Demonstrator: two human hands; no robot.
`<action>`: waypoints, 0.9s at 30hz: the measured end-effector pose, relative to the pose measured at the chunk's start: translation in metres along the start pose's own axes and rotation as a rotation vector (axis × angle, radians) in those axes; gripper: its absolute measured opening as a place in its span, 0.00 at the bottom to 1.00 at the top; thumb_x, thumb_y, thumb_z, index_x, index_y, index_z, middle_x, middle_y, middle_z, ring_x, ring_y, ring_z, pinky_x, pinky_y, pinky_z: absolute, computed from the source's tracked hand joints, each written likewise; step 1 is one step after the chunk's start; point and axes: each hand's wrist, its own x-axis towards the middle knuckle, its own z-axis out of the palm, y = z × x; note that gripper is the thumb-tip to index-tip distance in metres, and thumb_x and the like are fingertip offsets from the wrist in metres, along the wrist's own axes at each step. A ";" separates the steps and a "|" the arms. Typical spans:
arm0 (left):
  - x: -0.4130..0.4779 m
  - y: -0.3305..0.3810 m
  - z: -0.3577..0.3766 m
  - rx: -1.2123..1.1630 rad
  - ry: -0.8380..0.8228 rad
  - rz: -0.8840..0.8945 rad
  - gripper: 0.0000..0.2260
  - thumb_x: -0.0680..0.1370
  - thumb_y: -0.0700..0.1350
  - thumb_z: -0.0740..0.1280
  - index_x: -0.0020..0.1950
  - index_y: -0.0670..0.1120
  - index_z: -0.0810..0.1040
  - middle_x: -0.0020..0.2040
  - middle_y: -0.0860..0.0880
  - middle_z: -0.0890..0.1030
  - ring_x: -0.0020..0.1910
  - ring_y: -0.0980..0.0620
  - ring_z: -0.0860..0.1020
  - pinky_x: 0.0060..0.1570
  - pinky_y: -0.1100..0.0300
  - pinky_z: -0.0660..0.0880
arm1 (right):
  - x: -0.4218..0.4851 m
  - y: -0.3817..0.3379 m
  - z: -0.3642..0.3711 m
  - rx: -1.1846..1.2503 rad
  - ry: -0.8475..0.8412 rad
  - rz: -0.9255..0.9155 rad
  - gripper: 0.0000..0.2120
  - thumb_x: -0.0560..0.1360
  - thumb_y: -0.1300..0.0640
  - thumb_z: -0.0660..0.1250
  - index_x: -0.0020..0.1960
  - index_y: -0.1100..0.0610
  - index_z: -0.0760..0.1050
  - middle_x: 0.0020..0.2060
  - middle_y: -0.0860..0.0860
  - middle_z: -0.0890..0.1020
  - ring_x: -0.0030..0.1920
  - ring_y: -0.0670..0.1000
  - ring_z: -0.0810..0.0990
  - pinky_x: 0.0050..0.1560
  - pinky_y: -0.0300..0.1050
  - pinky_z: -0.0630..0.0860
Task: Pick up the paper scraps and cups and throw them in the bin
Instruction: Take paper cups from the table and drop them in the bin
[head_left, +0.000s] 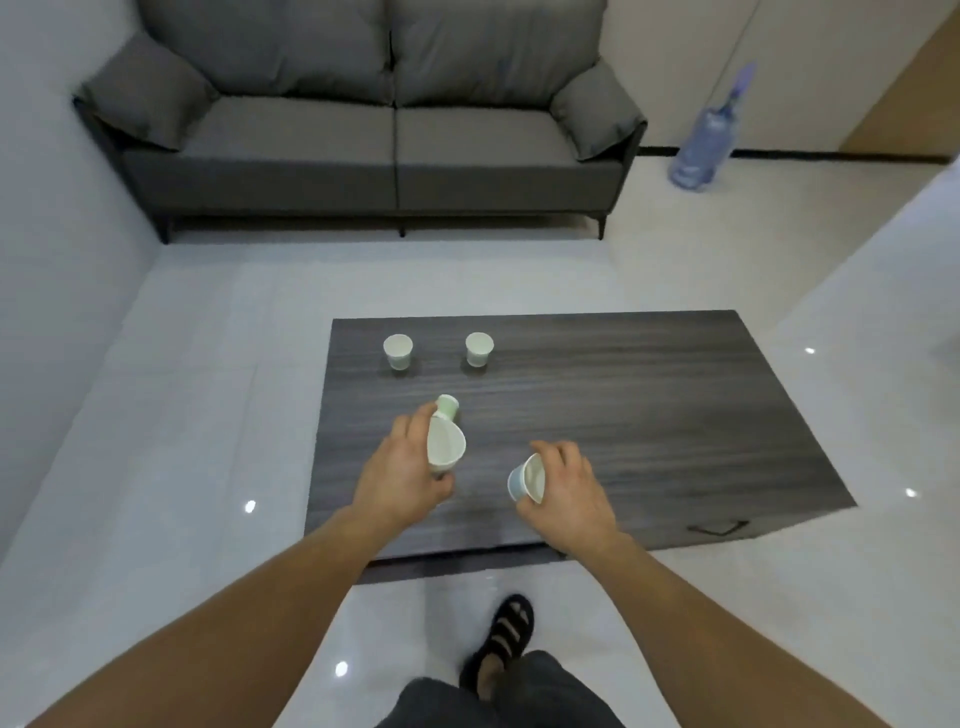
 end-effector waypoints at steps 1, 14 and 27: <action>-0.004 0.017 0.005 0.011 -0.037 0.040 0.38 0.69 0.49 0.72 0.74 0.54 0.57 0.66 0.49 0.66 0.57 0.47 0.74 0.45 0.57 0.72 | -0.016 0.013 -0.010 0.004 0.023 0.044 0.35 0.71 0.48 0.68 0.74 0.50 0.60 0.66 0.50 0.64 0.65 0.54 0.67 0.62 0.48 0.70; -0.071 0.278 0.146 0.113 -0.328 0.538 0.33 0.71 0.51 0.69 0.74 0.53 0.61 0.63 0.49 0.66 0.55 0.46 0.76 0.51 0.57 0.73 | -0.227 0.237 -0.100 0.146 0.341 0.513 0.34 0.71 0.44 0.67 0.73 0.50 0.61 0.66 0.51 0.66 0.63 0.54 0.69 0.60 0.47 0.71; -0.187 0.545 0.347 0.166 -0.601 1.025 0.37 0.70 0.55 0.71 0.75 0.52 0.58 0.66 0.50 0.63 0.59 0.47 0.73 0.56 0.55 0.74 | -0.436 0.461 -0.159 0.219 0.546 0.988 0.34 0.73 0.44 0.65 0.75 0.51 0.58 0.68 0.51 0.65 0.65 0.54 0.68 0.61 0.47 0.70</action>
